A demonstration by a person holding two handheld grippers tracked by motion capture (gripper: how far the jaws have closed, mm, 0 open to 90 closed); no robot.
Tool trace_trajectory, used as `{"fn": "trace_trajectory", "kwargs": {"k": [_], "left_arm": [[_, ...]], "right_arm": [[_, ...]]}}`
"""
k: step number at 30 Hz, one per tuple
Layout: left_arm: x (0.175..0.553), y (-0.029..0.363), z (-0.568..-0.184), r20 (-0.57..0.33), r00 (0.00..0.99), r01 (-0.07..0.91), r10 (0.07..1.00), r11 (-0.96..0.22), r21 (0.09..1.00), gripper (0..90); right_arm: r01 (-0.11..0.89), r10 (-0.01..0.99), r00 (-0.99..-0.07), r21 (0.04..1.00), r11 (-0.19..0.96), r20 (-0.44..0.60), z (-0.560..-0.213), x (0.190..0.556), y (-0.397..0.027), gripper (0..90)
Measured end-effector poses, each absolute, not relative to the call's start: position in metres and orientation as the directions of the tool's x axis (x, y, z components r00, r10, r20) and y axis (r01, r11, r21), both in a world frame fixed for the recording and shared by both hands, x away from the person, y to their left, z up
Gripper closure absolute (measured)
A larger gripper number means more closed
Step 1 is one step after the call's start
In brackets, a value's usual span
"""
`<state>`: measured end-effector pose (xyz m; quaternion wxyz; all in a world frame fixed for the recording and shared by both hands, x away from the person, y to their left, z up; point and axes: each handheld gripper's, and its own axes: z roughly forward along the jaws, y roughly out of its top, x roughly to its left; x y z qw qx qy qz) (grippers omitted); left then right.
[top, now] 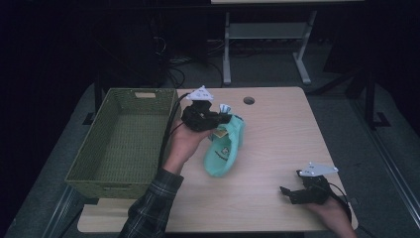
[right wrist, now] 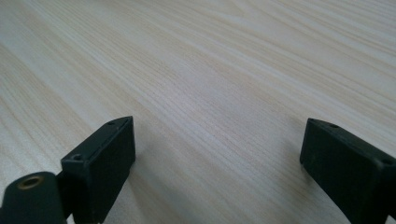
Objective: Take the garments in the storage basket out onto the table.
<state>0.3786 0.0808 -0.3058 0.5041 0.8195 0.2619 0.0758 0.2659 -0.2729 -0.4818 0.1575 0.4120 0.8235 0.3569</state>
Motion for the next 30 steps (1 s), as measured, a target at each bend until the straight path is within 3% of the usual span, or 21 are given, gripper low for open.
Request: {"fn": "trace_trajectory", "kwargs": {"k": [30], "left_arm": [[0.373,0.020,-0.413,-0.096,0.889,0.357,0.448,-0.549,0.756,87.3]], "right_arm": [[0.563,0.788,-0.615,0.718,0.409,0.033,-0.482,0.266,-0.273,10.0]]}}
